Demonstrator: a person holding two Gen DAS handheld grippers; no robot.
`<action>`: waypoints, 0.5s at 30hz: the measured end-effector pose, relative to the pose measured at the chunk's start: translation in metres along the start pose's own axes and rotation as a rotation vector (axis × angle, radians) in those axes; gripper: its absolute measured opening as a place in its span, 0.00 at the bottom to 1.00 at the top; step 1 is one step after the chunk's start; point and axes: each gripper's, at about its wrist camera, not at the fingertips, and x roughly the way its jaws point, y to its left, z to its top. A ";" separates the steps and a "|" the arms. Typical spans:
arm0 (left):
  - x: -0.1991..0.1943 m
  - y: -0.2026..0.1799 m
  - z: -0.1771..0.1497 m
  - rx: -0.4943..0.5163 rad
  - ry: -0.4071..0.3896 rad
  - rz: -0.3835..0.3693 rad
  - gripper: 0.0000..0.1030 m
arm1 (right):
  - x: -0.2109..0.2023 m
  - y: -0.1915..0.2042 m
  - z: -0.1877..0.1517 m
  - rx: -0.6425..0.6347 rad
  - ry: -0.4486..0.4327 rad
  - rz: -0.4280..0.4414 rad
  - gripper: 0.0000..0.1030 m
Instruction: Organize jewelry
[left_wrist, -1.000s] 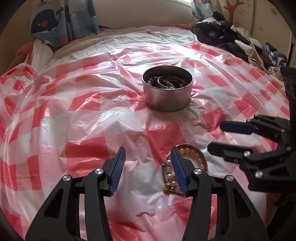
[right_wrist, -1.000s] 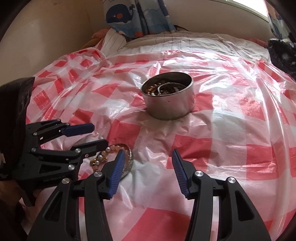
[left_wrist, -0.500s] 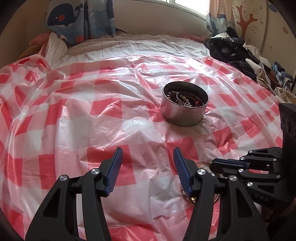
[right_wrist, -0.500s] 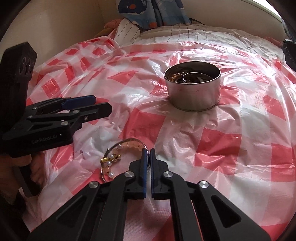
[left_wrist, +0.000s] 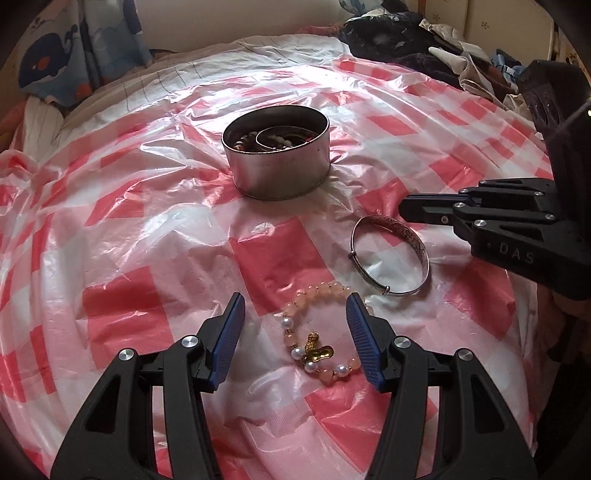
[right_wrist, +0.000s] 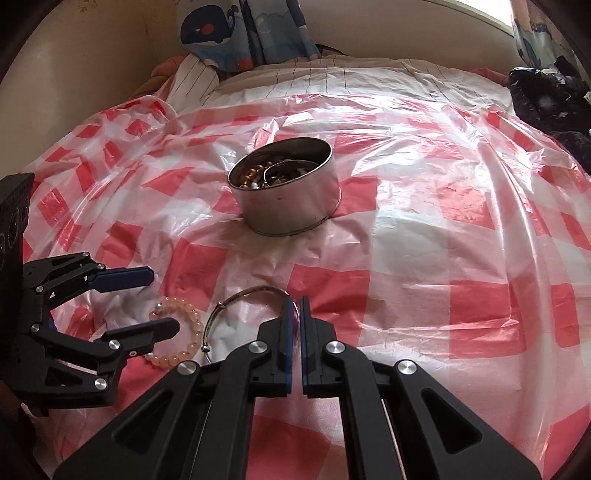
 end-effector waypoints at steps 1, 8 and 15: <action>0.000 0.001 -0.001 -0.003 0.001 -0.001 0.52 | 0.000 -0.001 0.000 0.000 -0.001 -0.006 0.04; 0.004 -0.003 -0.002 0.030 0.019 0.024 0.52 | 0.000 -0.004 0.000 0.013 -0.010 -0.018 0.04; 0.007 -0.009 -0.002 0.070 0.033 0.044 0.53 | 0.003 0.000 0.001 0.000 -0.008 -0.017 0.38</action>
